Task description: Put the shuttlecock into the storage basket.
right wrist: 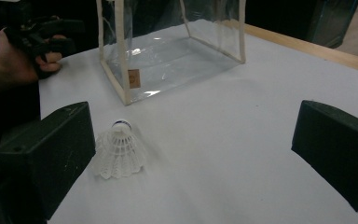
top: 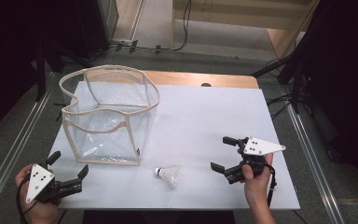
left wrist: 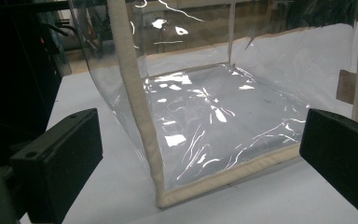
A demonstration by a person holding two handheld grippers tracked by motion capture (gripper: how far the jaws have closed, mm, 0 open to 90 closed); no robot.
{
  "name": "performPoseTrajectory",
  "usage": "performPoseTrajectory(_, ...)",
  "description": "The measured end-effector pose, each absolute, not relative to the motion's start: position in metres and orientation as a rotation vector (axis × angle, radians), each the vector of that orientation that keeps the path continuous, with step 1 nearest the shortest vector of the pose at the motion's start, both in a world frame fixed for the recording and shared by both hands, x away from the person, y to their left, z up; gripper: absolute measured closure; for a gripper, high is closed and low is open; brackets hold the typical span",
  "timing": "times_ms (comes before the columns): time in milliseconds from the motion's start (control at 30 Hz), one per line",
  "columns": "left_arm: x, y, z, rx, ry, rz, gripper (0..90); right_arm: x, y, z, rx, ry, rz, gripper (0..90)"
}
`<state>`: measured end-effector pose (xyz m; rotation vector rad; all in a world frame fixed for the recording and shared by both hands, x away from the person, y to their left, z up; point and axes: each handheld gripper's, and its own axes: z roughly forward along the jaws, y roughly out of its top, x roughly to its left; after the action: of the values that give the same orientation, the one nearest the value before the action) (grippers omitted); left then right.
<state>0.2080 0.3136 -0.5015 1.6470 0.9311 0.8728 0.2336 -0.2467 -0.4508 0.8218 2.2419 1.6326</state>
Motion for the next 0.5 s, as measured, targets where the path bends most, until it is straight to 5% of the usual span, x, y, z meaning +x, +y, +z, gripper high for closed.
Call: performPoseTrajectory(500, 0.208, 0.314, -0.502, 1.643, 0.931, 0.87, 0.0, 0.248, -0.196, -0.453, 0.747, 2.416, 1.45, 0.0)
